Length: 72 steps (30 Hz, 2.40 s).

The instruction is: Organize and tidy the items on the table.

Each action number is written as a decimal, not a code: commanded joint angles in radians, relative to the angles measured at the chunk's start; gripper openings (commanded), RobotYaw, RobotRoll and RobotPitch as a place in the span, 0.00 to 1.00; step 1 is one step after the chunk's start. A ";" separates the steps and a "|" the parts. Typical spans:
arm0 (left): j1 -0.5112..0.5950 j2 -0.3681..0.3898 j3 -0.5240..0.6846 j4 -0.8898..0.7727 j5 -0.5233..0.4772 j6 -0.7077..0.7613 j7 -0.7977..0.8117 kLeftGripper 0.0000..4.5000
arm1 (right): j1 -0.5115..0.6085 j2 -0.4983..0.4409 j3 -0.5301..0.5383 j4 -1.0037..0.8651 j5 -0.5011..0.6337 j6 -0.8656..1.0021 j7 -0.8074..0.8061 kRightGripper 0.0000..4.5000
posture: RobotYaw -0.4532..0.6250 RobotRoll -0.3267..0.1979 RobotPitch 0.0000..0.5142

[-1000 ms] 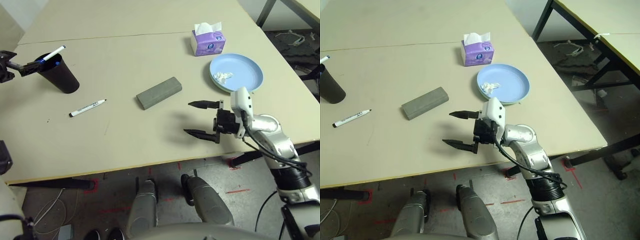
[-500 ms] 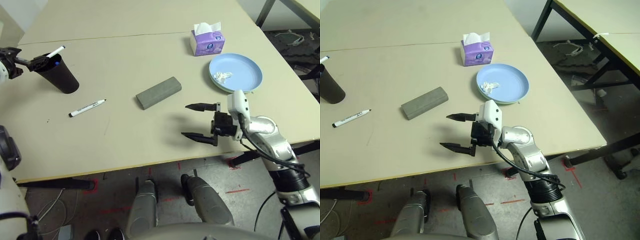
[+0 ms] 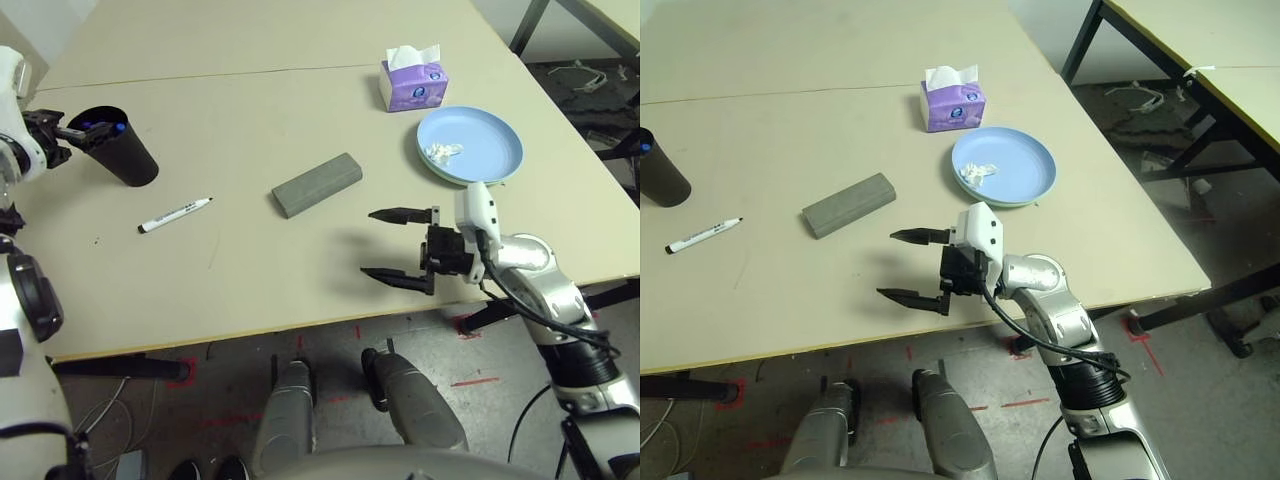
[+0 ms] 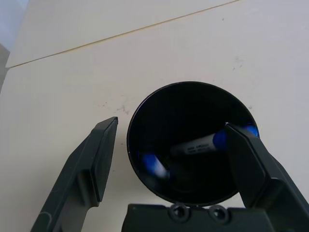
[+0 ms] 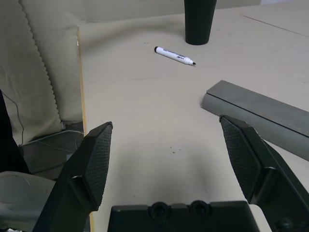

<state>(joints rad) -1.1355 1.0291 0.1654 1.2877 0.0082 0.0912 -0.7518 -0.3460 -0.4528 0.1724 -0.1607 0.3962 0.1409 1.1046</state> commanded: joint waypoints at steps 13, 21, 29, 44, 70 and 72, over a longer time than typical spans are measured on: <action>0.015 0.006 0.019 0.009 -0.003 0.001 0.003 0.23 | 0.028 0.007 0.030 -0.034 0.009 0.021 0.002 1.00 | 0.22 0.62 0.43; 0.029 0.015 0.030 0.008 -0.012 0.002 0.006 0.80 | 0.033 0.009 0.040 -0.036 0.009 0.019 0.004 1.00 | 0.22 0.62 0.44; 0.021 0.011 0.087 -0.005 -0.074 0.007 -0.039 1.00 | 0.029 0.010 0.046 -0.023 0.004 0.008 0.007 1.00 | 0.23 0.62 0.43; 0.060 0.034 0.242 -0.119 -0.287 0.022 -0.352 1.00 | 0.034 0.013 0.053 -0.006 -0.006 -0.006 0.014 1.00 | 0.23 0.62 0.44; 0.085 0.021 -0.321 -0.264 0.173 0.031 -0.430 1.00 | -0.010 0.024 0.008 0.054 -0.007 -0.063 -0.006 1.00 | 0.20 0.62 0.41; 0.077 0.000 -0.332 -0.241 0.188 0.022 -0.440 1.00 | -0.013 0.029 0.000 0.054 -0.019 -0.059 -0.037 1.00 | 0.19 0.62 0.42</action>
<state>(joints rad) -1.0537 1.0328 -0.1476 1.0200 0.1719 0.1259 -1.1819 -0.3609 -0.4248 0.1838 -0.1068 0.3872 0.0782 1.0892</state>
